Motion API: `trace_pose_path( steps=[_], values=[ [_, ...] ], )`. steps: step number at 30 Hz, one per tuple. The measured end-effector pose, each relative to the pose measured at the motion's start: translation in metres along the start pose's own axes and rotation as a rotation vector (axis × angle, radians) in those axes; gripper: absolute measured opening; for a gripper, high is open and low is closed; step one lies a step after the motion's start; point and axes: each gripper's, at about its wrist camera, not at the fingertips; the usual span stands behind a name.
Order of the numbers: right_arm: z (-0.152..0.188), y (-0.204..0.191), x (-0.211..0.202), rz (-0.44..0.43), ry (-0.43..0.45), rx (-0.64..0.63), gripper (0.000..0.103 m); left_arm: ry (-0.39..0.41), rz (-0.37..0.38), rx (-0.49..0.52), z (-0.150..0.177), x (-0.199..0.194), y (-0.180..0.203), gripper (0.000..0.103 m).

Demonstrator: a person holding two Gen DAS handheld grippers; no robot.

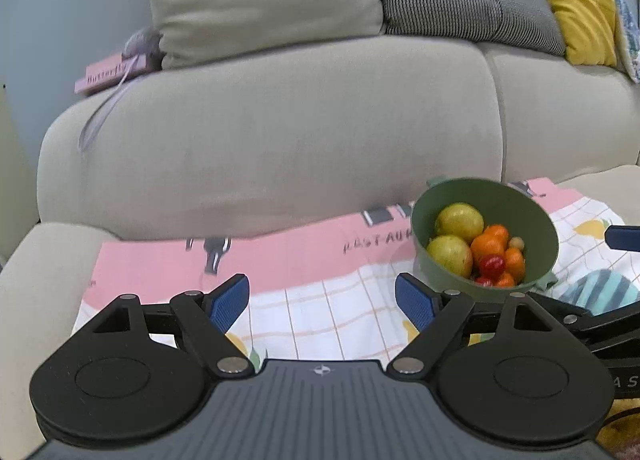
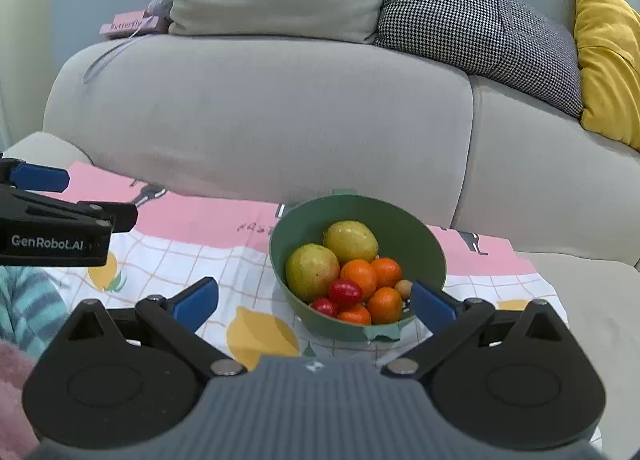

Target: Organize fruits

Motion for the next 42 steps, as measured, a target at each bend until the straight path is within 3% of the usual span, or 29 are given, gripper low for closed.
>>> trace_pose_path(
  steps=[12, 42],
  values=[
    [0.013, -0.004, 0.006, -0.003, -0.025, -0.018, 0.099, -0.056, -0.035, 0.038, 0.014, 0.003, 0.006, 0.097],
    [0.016, -0.001, 0.013, -0.029, -0.047, -0.018, 0.099, -0.072, -0.042, 0.046, 0.015, 0.007, 0.001, 0.097]
  ],
)
Point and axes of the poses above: each gripper's, at about its wrist camera, not at the fingertips, and x roughly the way its jaws point, y to its right, z to its underside, and after that the axes turned 1 degree about x, right-handed
